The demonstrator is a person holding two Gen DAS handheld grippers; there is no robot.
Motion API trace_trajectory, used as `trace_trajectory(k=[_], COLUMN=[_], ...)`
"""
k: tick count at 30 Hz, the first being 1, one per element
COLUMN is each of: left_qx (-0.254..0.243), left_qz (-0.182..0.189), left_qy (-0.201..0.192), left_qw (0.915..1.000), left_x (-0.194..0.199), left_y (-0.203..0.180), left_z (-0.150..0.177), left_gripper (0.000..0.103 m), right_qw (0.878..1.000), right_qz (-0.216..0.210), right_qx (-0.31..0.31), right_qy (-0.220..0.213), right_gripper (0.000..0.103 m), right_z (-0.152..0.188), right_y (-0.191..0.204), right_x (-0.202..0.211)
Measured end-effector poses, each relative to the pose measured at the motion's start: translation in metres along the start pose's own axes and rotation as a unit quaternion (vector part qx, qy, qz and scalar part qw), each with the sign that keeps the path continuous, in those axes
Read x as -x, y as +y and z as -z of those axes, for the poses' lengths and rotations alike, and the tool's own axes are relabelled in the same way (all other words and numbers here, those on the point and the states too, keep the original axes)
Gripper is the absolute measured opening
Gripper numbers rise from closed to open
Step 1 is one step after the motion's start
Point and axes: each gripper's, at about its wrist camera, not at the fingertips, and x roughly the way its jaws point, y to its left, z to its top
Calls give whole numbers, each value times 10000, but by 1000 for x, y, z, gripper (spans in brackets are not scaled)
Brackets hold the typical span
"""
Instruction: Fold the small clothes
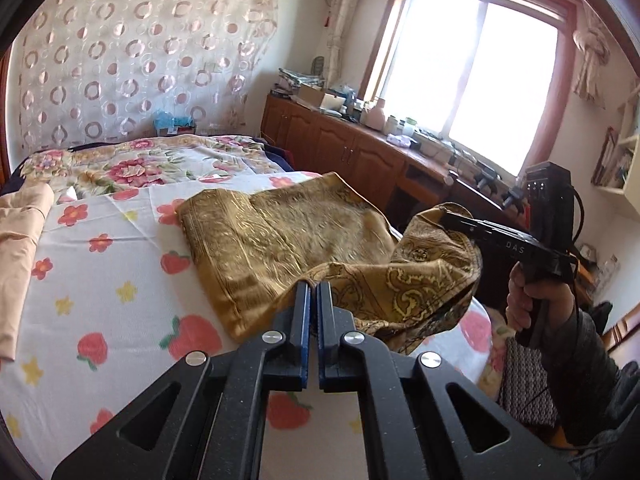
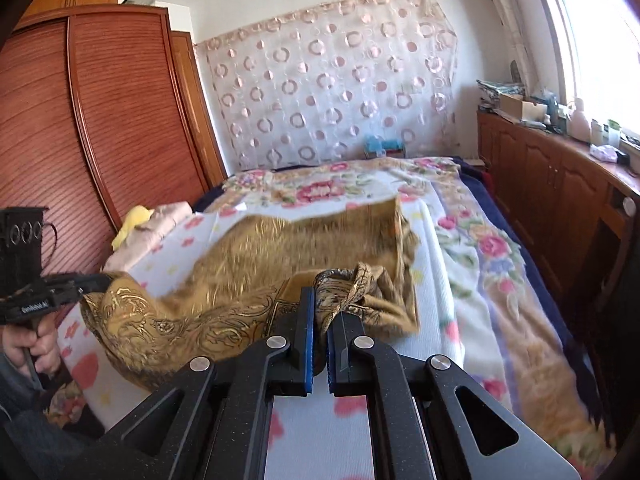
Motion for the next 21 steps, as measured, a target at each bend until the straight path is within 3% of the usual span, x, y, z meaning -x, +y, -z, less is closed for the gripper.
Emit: trace_trajectory(k=[5, 12, 21], left_qx=[213, 132, 286], left_qz=[-142, -363, -522], left_qy=[8, 71, 425], left_qw=[9997, 9992, 9973], left_x=[-15, -43, -98], left_y=[26, 50, 94], left_z=[-22, -54, -78], left_gripper=[3, 3, 3], right_qw=[10000, 9996, 9989], right_qz=[-34, 38, 192], right_qx=[35, 279, 282], right_qy=[-82, 19, 326], right_gripper=[4, 4, 4], right_z=[-16, -31, -50], right_y=[-3, -6, -14], right_x=[-30, -71, -124])
